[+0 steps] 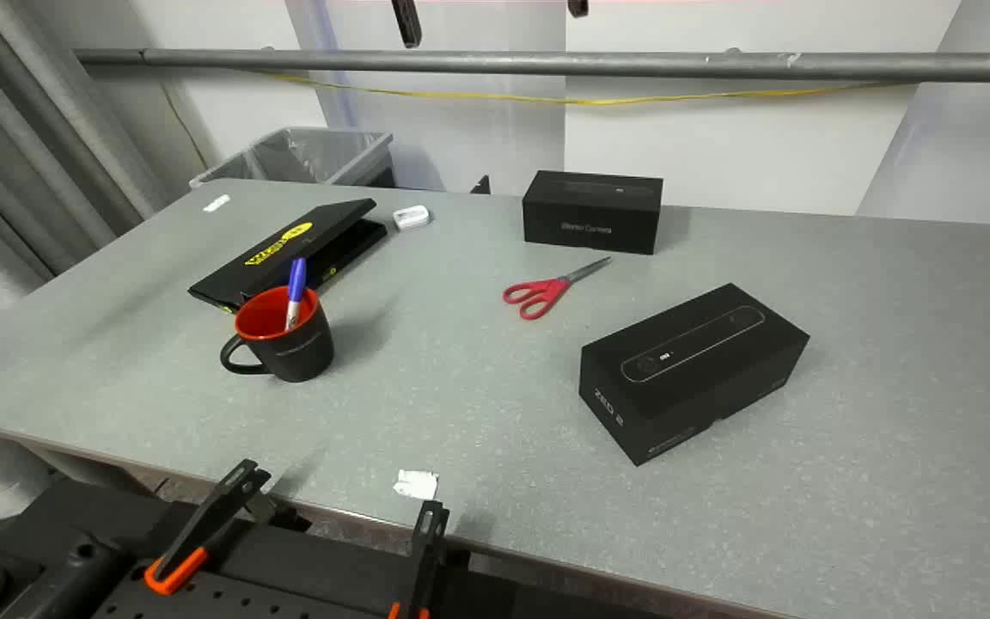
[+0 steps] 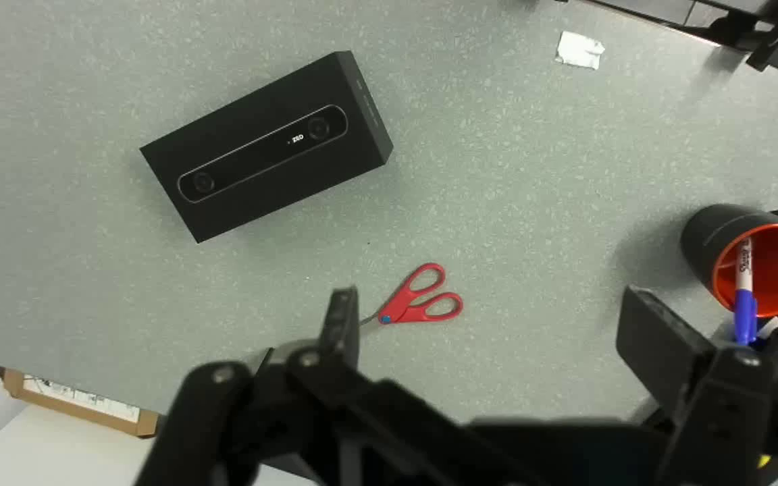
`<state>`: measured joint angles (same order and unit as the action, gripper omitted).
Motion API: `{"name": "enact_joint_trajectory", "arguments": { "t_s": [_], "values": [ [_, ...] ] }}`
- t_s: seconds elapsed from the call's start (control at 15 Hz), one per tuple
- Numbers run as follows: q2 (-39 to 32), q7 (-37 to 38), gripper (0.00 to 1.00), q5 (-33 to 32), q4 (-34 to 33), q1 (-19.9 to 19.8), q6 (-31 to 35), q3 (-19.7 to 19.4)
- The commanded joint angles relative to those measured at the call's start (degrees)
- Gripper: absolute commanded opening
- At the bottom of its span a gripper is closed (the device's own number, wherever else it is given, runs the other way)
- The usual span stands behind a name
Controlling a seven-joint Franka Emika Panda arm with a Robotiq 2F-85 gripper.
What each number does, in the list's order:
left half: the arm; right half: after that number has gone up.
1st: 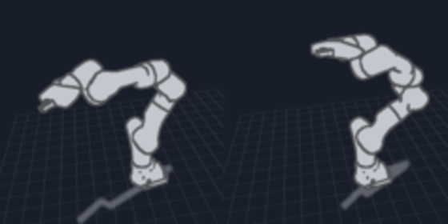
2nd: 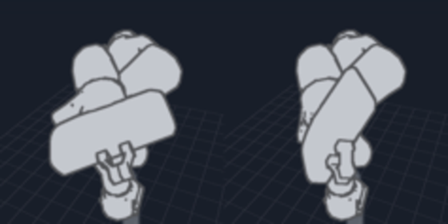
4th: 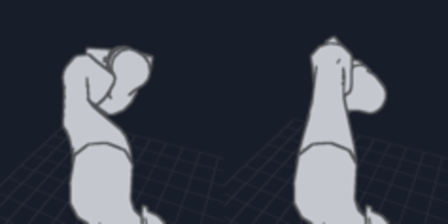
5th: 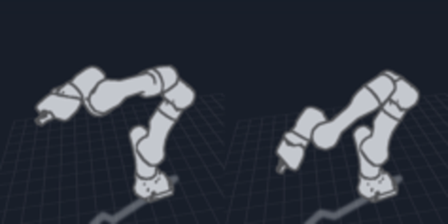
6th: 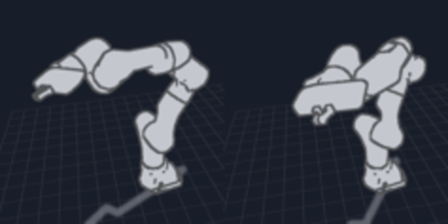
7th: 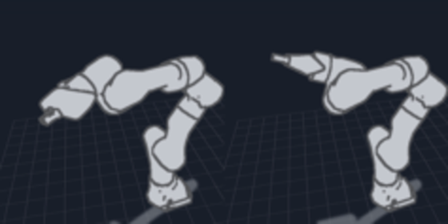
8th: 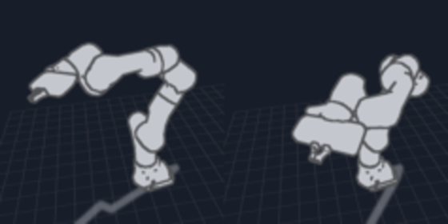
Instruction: Take the pen from the black and orange mug and put it on the table
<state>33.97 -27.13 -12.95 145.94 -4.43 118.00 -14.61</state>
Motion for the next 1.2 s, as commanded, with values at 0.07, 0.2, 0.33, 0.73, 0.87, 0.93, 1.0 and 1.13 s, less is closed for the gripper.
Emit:
{"name": "enact_joint_trajectory", "arguments": {
  "t_s": [0.07,0.2,0.33,0.73,0.87,0.93,1.0,1.13],
  "values": [
    [-0.1,-0.2,1.0,0.2,-0.1,-0.3,-0.1,0.3],
    [-0.1,-0.2,1.0,0.2,-0.1,-0.3,-0.1,0.3],
    [-0.1,-0.2,1.0,0.2,-0.1,-0.3,-0.1,0.3],
    [-0.3,-1.6,1.0,1.4,0.1,1.0,0.4,0.3],
    [-0.9,-2.5,1.0,3.6,1.5,3.4,0.9,1.1],
    [-1.3,-3.3,1.0,5.1,2.9,5.2,1.5,1.6],
    [-1.5,-3.6,1.0,6.1,4.3,6.4,2.6,2.3],
    [-2.3,-6.0,1.0,8.7,7.4,9.8,4.0,3.4]
  ]
}}
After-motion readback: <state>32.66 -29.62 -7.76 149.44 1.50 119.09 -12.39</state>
